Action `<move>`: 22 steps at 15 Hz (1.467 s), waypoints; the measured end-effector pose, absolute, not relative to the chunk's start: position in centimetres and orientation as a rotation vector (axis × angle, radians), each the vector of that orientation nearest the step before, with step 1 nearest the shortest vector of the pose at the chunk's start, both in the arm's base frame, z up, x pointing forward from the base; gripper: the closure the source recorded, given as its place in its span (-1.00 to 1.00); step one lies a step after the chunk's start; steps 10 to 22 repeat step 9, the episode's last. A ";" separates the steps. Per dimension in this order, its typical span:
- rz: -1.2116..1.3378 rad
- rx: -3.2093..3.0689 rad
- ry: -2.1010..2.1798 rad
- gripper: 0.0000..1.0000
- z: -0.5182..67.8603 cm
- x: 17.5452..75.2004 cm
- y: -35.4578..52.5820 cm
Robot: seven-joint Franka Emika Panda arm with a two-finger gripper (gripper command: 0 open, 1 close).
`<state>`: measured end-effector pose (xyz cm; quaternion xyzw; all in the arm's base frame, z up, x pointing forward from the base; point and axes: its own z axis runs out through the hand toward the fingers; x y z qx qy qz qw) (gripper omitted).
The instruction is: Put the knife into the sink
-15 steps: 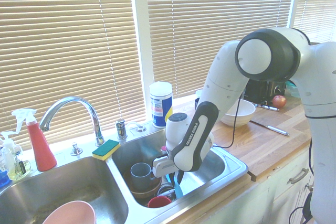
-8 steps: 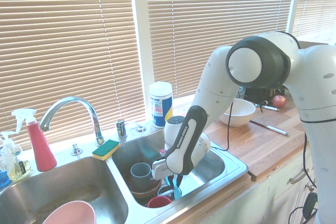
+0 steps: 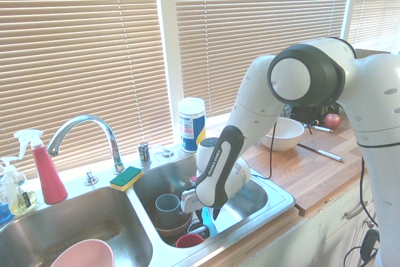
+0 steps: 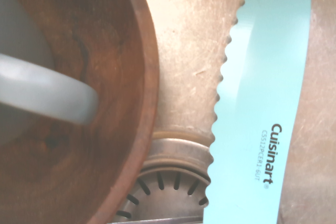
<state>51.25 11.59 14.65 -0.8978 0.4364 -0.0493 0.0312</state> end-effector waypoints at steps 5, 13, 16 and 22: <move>-0.186 -2.786 1.307 -1.00 18.6 51.1 11.3; -0.198 -2.815 1.240 -1.00 27.2 49.8 10.9; -0.198 -2.815 1.240 -1.00 27.2 49.8 10.9; -0.198 -2.815 1.240 -1.00 27.2 49.8 10.9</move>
